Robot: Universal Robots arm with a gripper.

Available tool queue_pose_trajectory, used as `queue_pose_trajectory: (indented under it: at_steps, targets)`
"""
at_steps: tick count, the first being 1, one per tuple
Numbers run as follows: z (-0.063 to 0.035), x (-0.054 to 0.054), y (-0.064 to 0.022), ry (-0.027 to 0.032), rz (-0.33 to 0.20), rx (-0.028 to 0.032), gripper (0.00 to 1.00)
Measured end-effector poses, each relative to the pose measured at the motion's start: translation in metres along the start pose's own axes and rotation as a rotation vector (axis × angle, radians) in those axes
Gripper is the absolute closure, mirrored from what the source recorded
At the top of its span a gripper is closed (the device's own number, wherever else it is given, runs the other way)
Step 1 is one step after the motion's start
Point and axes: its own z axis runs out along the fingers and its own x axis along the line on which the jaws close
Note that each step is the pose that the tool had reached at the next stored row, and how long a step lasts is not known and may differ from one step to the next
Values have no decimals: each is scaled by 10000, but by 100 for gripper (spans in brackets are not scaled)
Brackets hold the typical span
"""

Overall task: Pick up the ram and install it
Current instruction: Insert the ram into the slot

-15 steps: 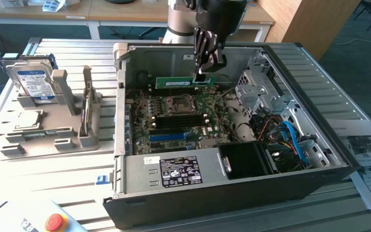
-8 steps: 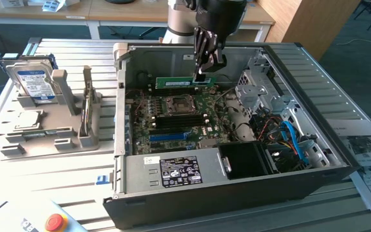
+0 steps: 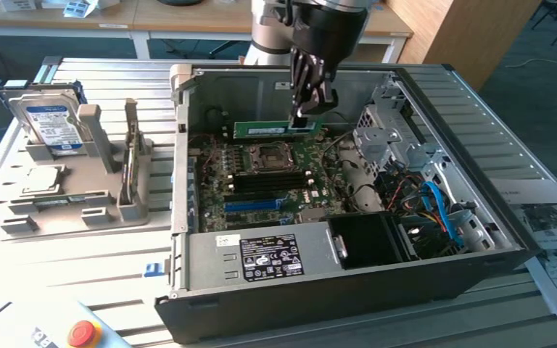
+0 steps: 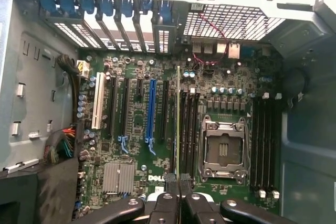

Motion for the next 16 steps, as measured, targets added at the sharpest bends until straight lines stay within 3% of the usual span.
queue_pose_trajectory:
  at_steps: [9,16]
  targets:
    - [158,2,-13,-1,0,2,88]
    - [174,2,-15,0,0,5,88]
